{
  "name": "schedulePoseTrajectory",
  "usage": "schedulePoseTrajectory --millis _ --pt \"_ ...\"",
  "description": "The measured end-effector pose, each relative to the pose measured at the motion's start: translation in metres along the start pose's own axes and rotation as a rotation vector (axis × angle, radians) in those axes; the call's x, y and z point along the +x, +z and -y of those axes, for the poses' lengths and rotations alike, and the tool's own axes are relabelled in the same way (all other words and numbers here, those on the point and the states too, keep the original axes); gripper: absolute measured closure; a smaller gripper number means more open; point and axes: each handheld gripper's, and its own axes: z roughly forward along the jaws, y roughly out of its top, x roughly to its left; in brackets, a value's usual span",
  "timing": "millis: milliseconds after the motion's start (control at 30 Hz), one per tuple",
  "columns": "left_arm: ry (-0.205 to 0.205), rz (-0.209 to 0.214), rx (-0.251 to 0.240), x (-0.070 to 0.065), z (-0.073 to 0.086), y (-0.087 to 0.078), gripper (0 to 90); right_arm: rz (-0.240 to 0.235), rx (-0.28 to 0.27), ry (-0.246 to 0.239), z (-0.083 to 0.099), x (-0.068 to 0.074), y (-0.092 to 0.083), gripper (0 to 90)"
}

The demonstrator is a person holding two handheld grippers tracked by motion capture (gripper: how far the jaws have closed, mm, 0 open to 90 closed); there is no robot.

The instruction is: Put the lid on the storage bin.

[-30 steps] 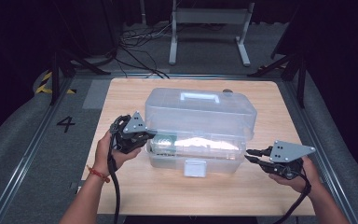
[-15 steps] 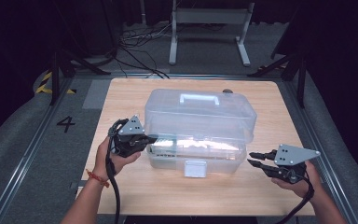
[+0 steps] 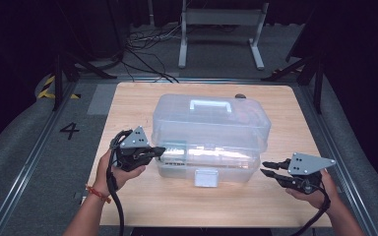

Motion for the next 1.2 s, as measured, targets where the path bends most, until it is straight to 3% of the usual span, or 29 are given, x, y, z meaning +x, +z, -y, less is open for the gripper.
schedulePoseTrajectory --millis 367,767,900,1033,1200 --pt "0.011 0.009 0.039 -0.006 0.016 0.0 89.9 0.004 0.01 0.016 0.004 -0.001 0.001 76.5" --pt "0.021 -0.011 0.138 -0.008 0.034 0.007 90.0 0.011 0.025 0.025 0.009 -0.002 0.001 76.5" --pt "0.012 -0.012 0.13 -0.008 0.039 0.005 90.0 0.017 0.027 0.029 0.011 -0.002 0.0 76.4" --pt "0.045 -0.047 0.165 -0.013 0.044 0.005 89.7 0.024 0.039 0.028 0.014 -0.003 -0.001 74.9" --pt "0.093 -0.128 0.234 -0.019 0.058 0.006 80.0 0.052 0.08 0.022 0.027 -0.003 -0.003 69.0"
